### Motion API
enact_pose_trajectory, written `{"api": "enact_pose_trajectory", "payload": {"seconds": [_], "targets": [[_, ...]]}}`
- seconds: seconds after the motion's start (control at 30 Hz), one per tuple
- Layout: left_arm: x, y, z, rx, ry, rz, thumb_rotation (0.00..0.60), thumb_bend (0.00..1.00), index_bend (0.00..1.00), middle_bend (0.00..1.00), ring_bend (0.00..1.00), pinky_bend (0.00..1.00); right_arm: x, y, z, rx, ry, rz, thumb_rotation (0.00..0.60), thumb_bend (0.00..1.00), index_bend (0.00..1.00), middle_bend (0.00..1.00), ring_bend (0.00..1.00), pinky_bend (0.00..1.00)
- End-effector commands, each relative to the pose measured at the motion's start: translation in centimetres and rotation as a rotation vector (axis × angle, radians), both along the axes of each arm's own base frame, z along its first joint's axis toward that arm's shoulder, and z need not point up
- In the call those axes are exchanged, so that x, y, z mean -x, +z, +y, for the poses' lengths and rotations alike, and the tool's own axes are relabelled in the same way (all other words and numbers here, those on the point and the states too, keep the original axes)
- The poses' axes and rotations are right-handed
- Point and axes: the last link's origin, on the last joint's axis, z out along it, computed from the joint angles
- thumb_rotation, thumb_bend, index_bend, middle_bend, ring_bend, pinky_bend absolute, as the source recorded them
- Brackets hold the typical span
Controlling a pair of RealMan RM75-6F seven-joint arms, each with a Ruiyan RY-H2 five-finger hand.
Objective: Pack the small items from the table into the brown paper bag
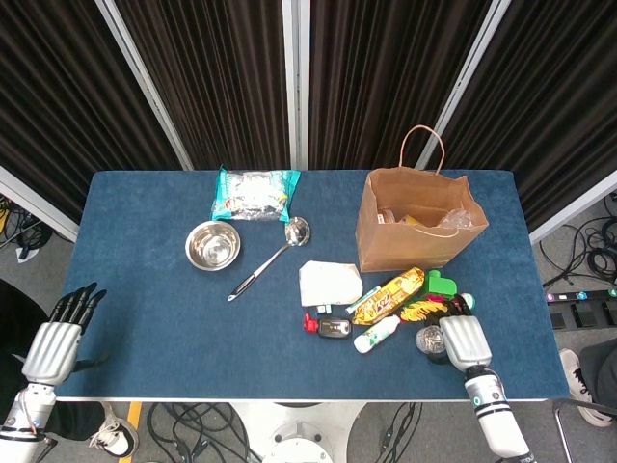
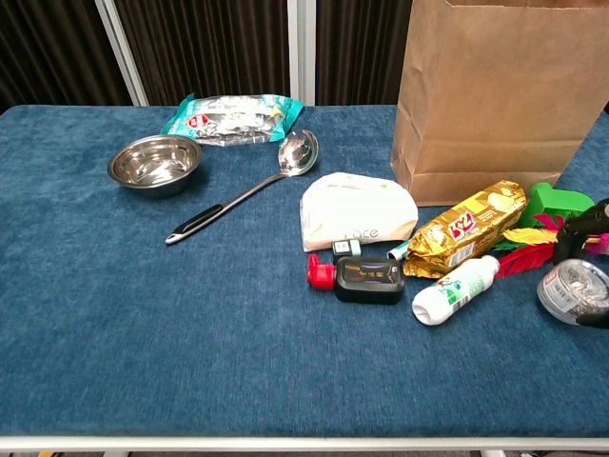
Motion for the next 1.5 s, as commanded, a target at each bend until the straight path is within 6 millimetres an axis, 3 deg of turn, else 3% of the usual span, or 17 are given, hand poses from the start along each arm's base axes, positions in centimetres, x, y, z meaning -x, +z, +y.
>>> {"api": "enact_pose_trajectory", "payload": {"seconds": [0.03, 0.27, 0.53, 0.7, 0.87, 0.97, 1.1, 1.27, 1.5], "targets": [[0.0, 0.0, 0.0, 0.0, 0.0, 0.0, 0.6, 0.12, 0.08, 0.08, 0.0, 0.12, -1.8, 1.8, 0.2, 0.043, 0.051, -0.045, 0.6, 0.05, 0.5, 0.43, 0.16, 0.04], [-0.1, 0.1, -0.1, 0.001, -0.003, -0.001, 0.6, 0.12, 0.08, 0.08, 0.0, 0.12, -7.8, 7.6, 0.2, 0.186, 0.223, -0.144, 0.6, 0.05, 0.52, 0.44, 0.17, 0.04], [-0.6, 0.3, 0.4, -0.005, -0.022, 0.004, 0.6, 0.12, 0.08, 0.08, 0.0, 0.12, -16.4, 13.0, -1.5, 0.353, 0.44, -0.225, 0.6, 0.05, 0.52, 0.45, 0.17, 0.04], [-0.8, 0.5, 0.5, -0.01, -0.027, 0.006, 0.6, 0.12, 0.08, 0.08, 0.0, 0.12, -20.9, 15.5, -3.8, 0.505, 0.543, -0.233, 0.6, 0.05, 0.52, 0.45, 0.17, 0.05], [-0.8, 0.5, 0.5, -0.008, -0.024, 0.007, 0.6, 0.12, 0.08, 0.08, 0.0, 0.12, -23.1, 16.9, -7.5, 0.681, 0.559, -0.186, 0.6, 0.05, 0.52, 0.45, 0.17, 0.05], [-0.7, 0.6, 0.6, -0.011, -0.022, 0.007, 0.6, 0.11, 0.08, 0.08, 0.0, 0.12, -22.6, 17.0, -9.6, 0.75, 0.526, -0.119, 0.6, 0.05, 0.52, 0.45, 0.17, 0.05], [-0.8, 0.6, 0.8, -0.012, -0.021, -0.001, 0.6, 0.12, 0.08, 0.08, 0.0, 0.12, -20.2, 15.8, -12.1, 0.799, 0.484, -0.021, 0.6, 0.05, 0.52, 0.45, 0.17, 0.05], [-0.8, 0.4, 1.0, -0.003, -0.024, 0.001, 0.6, 0.12, 0.08, 0.08, 0.0, 0.12, -16.7, 13.9, -14.6, 0.778, 0.378, 0.004, 0.6, 0.05, 0.52, 0.45, 0.17, 0.05], [-0.6, 0.2, 0.9, 0.002, -0.013, -0.001, 0.6, 0.11, 0.08, 0.08, 0.0, 0.12, -14.2, 11.9, -16.8, 0.684, 0.267, -0.022, 0.6, 0.05, 0.52, 0.44, 0.17, 0.05]]}}
